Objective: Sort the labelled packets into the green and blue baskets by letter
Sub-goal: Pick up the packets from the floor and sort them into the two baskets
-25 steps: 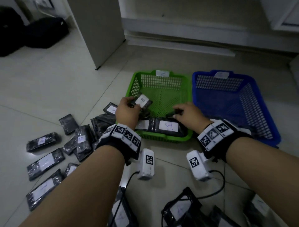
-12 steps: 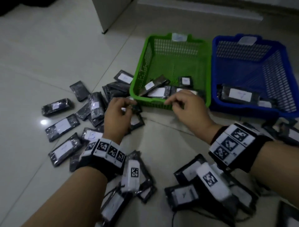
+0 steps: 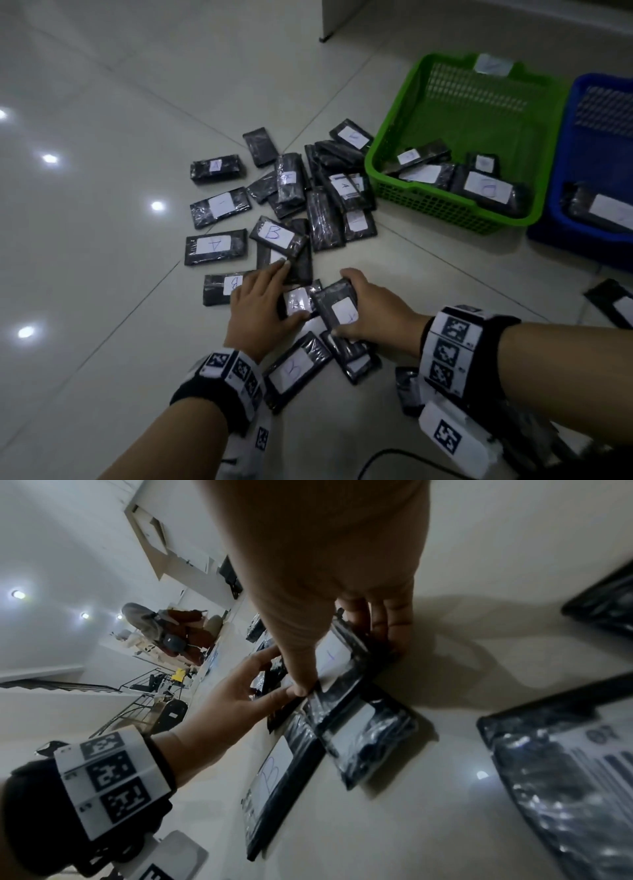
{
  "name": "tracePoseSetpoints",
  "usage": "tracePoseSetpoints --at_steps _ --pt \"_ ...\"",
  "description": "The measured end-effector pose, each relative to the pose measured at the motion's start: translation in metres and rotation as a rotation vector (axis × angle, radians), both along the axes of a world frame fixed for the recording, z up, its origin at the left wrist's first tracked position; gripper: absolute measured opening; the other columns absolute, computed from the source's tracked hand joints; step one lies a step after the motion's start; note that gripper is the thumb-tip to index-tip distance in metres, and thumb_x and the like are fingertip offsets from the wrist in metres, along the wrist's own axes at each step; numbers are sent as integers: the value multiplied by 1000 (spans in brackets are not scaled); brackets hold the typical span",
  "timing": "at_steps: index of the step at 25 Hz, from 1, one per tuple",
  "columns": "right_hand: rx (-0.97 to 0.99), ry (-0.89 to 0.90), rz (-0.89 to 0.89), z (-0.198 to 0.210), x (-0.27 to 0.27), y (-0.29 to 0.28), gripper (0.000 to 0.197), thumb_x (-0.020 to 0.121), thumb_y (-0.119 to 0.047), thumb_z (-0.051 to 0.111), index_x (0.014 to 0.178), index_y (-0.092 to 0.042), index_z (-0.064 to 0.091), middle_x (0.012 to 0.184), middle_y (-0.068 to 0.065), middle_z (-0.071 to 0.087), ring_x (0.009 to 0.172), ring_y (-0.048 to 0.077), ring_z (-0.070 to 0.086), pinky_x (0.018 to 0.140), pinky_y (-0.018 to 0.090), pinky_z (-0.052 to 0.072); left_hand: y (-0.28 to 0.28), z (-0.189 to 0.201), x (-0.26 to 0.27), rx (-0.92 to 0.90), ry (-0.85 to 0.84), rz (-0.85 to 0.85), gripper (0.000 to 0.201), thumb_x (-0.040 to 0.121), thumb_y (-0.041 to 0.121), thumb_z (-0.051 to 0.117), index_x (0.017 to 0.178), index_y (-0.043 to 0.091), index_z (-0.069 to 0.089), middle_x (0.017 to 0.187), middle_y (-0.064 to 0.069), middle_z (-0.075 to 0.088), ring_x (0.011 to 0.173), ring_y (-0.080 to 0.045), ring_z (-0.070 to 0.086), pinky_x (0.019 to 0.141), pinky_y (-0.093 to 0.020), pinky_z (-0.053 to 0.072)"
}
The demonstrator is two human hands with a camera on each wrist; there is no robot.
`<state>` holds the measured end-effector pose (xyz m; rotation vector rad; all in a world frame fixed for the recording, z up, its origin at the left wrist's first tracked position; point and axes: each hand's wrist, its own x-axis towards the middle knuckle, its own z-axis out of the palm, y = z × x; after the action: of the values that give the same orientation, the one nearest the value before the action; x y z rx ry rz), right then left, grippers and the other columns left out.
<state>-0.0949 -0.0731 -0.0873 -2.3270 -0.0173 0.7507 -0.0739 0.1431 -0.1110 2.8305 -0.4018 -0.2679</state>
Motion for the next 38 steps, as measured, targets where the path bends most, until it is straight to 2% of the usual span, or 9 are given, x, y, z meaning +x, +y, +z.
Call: tracePoseSetpoints --at_steps 6,10,16,18,22,27,30,33,38 --pt "58 59 -176 2 20 -29 54 77 -27 76 120 -17 44 108 2 63 91 17 60 71 26 44 -13 0 3 -53 95 47 88 60 61 74 135 31 38 124 10 47 119 -13 43 102 -37 31" --pt "222 -69 -377 15 26 -54 34 86 -30 67 115 -26 50 92 0 67 79 19 65 69 30 48 -20 10 14 -91 83 -93 48 66 53 75 103 26 59 95 7 61 94 -18 55 76 -30 41" --pt "469 -296 -702 54 26 -98 32 92 -22 59 123 -26 52 102 1 68 52 14 56 37 26 41 -97 72 55 -727 482 156 24 87 18 64 109 25 55 89 -7 68 73 -22 70 58 -37 59" --pt "482 -370 -814 64 19 -120 28 92 -14 56 118 -23 52 100 9 68 52 22 51 36 24 38 -133 83 66 -835 511 111 40 86 9 59 120 28 51 97 -8 68 85 -25 68 77 -43 58" --pt "382 -486 -1045 78 1 -183 31 90 -9 52 116 -24 47 97 5 63 56 18 52 41 28 41 -201 90 72 -963 483 -58 50 80 19 64 121 40 45 110 -1 64 97 -18 62 93 -46 51" --pt "286 -621 -1282 85 -16 -276 37 89 -4 49 121 -22 51 98 0 62 64 14 55 41 24 45 -278 87 67 -1015 315 20 43 77 21 77 109 21 48 96 10 62 90 -2 61 70 -31 58" --pt "174 -700 -1426 77 -20 -330 30 82 -11 53 107 -27 56 99 0 65 80 22 64 63 35 55 -319 89 70 -985 263 -33 33 81 15 72 105 17 50 92 10 56 77 11 57 57 -12 52" --pt "-3 -657 -1448 57 -25 -375 25 82 -15 52 104 -23 60 110 9 66 94 33 64 81 50 55 -360 88 77 -927 254 -109 32 83 13 66 110 24 54 92 11 58 76 -5 62 64 -24 55" --pt "-28 -578 -1355 30 -32 -396 37 81 -14 50 116 -18 64 117 9 67 102 31 64 90 48 53 -418 67 101 -804 232 -223 34 75 26 69 107 34 59 113 3 62 99 -14 63 91 -34 53"
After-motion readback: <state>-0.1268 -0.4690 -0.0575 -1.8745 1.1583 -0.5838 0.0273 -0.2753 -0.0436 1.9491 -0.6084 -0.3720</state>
